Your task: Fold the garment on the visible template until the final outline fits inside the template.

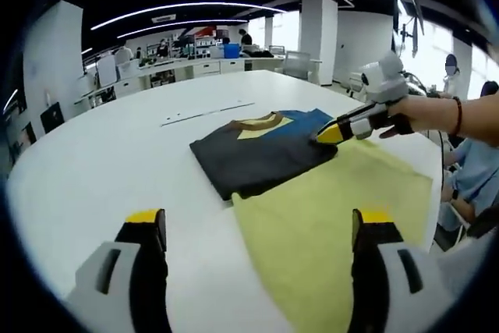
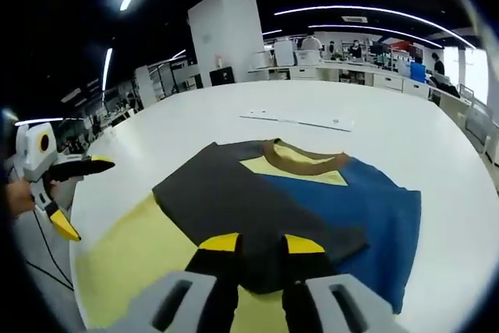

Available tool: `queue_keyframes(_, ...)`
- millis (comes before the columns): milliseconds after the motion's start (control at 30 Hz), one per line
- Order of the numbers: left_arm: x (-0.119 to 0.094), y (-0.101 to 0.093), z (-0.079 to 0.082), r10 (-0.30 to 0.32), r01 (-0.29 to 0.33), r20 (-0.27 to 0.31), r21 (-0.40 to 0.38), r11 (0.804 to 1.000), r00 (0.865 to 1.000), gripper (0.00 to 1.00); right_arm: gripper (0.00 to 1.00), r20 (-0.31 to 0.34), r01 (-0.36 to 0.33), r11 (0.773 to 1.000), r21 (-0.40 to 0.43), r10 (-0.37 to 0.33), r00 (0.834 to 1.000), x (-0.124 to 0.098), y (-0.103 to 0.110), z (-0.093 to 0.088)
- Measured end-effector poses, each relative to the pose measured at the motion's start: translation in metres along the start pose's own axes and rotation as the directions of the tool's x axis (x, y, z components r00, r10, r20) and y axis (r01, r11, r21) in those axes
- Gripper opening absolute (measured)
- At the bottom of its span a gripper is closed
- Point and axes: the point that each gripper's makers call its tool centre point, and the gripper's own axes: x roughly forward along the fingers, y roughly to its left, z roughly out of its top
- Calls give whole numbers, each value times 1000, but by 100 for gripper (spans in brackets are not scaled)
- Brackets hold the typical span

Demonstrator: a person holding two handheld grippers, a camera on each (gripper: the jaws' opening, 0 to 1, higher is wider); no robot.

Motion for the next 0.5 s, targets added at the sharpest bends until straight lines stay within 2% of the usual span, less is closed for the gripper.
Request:
queue_keyframes(167, -5, 3, -8, 5, -6, -9, -17, 1000, 1000, 95, 12, -5, 27, 999, 22, -27, 1000, 6, -2, -2)
queue_keyframes(300, -9, 3, -9, 9, -9, -9, -23, 1000, 1000, 95, 11, -41, 70, 998, 4, -69, 997, 11, -4, -11)
queue_keyframes(433, -12, 5, -8, 11, -11, 0, -26, 1000, 1000, 94, 3, -44, 121, 991, -58, -123, 991, 12, -10, -12)
queue_keyframes(500, -13, 6, -9, 13, -13, 1, -30, 999, 1000, 94, 1, -43, 126, 991, -36, -128, 991, 12, -12, -12)
